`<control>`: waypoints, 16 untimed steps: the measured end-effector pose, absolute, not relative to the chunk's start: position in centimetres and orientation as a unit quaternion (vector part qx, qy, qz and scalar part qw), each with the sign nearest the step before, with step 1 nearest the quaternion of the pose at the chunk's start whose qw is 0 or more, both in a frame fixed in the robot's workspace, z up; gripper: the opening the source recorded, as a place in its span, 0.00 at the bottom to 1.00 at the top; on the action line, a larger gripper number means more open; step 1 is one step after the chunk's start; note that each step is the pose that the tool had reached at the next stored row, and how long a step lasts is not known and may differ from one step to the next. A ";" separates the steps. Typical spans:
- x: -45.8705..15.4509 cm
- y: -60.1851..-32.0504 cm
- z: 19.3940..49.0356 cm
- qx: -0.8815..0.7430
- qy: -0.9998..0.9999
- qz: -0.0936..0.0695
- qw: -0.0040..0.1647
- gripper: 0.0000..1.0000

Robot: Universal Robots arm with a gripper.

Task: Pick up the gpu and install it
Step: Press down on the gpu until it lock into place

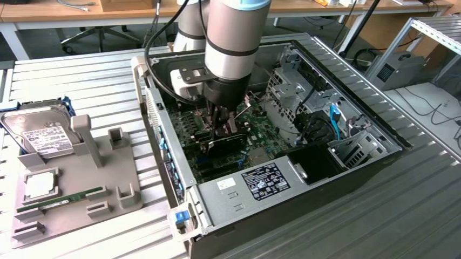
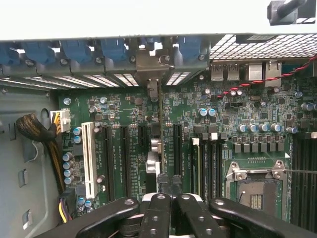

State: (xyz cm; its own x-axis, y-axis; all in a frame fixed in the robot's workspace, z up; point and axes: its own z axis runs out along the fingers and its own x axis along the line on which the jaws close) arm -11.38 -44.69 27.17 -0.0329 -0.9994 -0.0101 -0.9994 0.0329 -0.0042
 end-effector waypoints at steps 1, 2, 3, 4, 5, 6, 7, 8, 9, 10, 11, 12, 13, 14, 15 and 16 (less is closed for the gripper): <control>-11.4 -44.7 27.2 -0.695 0.719 0.002 0.005 0.11; -11.4 -44.7 27.2 -0.695 0.719 0.002 0.005 0.11; -11.4 -44.7 27.2 -0.695 0.719 0.002 0.005 0.11; -11.4 -44.7 27.2 -0.695 0.719 0.002 0.005 0.11; -11.4 -44.7 27.2 -0.695 0.719 0.002 0.005 0.11; -11.5 -44.7 27.2 -0.695 0.719 0.002 0.005 0.11; -11.5 -44.7 27.2 -0.695 0.719 0.002 0.005 0.11; -11.5 -44.7 27.2 -0.695 0.719 0.002 0.005 0.11; -11.5 -44.7 27.2 -0.695 0.719 0.002 0.005 0.11; -11.5 -44.7 27.2 -0.695 0.719 0.002 0.005 0.11; -11.5 -44.7 27.2 -0.695 0.719 0.002 0.005 0.11; -11.5 -44.7 27.2 -0.695 0.719 0.002 0.005 0.11; -11.6 -44.7 27.2 -0.695 0.719 0.002 0.005 0.11; -11.6 -44.7 27.2 -0.695 0.719 0.002 0.005 0.11; -11.7 -44.7 27.2 -0.695 0.719 0.002 0.005 0.11; -11.7 -44.7 27.1 -0.695 0.719 0.002 0.005 0.11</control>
